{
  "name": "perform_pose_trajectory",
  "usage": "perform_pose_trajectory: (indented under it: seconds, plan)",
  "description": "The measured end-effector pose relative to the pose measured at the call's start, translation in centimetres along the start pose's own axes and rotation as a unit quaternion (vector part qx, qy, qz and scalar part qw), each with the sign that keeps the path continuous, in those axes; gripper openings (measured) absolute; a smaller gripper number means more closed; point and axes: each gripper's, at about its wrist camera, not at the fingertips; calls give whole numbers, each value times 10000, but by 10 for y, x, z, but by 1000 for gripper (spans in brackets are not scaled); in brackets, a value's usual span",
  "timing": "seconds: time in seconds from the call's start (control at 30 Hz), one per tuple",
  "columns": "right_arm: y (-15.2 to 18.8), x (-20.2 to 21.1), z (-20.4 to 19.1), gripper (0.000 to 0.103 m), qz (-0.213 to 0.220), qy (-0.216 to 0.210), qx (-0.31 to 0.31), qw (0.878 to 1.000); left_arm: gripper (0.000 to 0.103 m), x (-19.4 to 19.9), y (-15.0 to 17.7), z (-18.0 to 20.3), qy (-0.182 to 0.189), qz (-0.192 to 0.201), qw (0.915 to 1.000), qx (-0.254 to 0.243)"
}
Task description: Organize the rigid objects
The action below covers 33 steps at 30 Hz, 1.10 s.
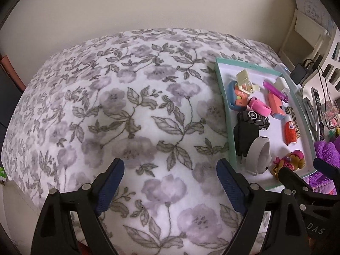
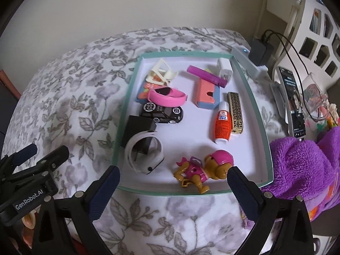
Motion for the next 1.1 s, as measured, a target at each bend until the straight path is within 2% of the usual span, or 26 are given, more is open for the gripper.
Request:
perform_pose_trajectory:
  seconds: [0.43, 1.1]
  plan:
    - [-1, 12, -3, 102, 233, -45, 37, 9997, 89, 6, 0, -5, -163, 106, 9998, 59]
    - [-2, 12, -4, 102, 238, -51, 76, 9997, 89, 8, -1, -6, -243, 196, 9995, 63]
Point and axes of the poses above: each gripper's, at about its wrist camera, not at the fingertips, and x roughly against the way its jaws point, z to its right, y to its underside, and after that the axes turned 5 degrees about -y, right-handed
